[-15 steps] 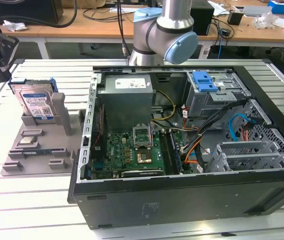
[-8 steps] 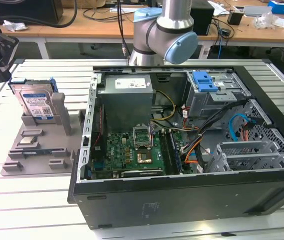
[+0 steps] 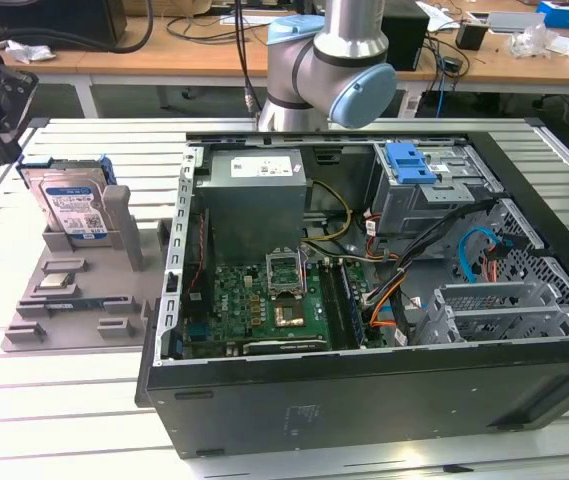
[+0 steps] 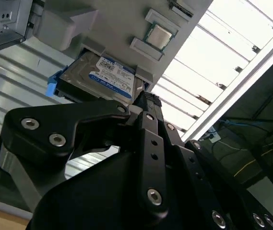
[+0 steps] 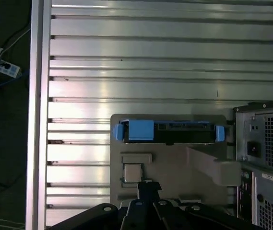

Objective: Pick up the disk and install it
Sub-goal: 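Pick up the disk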

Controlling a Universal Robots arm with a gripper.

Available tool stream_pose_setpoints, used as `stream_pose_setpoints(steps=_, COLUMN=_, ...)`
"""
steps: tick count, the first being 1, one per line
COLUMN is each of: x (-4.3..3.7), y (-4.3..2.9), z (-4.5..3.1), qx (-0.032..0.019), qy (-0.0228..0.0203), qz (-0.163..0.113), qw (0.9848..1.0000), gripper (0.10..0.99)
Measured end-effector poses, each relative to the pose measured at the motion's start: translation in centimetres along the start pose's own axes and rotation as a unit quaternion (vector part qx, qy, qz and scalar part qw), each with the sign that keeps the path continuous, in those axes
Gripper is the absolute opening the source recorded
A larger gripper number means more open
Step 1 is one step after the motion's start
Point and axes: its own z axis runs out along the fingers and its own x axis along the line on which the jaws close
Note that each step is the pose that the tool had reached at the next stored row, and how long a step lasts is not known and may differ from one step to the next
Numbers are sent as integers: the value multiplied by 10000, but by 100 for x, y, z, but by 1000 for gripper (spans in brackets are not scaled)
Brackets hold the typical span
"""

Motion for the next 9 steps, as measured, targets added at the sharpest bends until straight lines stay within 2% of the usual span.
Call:
stream_pose_setpoints(steps=5, x=0, y=0, z=0, qx=-11, qy=17, qz=-440, qw=9990, gripper=106)
stream_pose_setpoints(steps=6, x=-1, y=0, z=0, qx=-16, qy=27, qz=-691, qw=9976, gripper=106)
stream_pose_setpoints(steps=9, x=-1, y=0, z=0, qx=-23, qy=37, qz=-981, qw=9952, gripper=106)
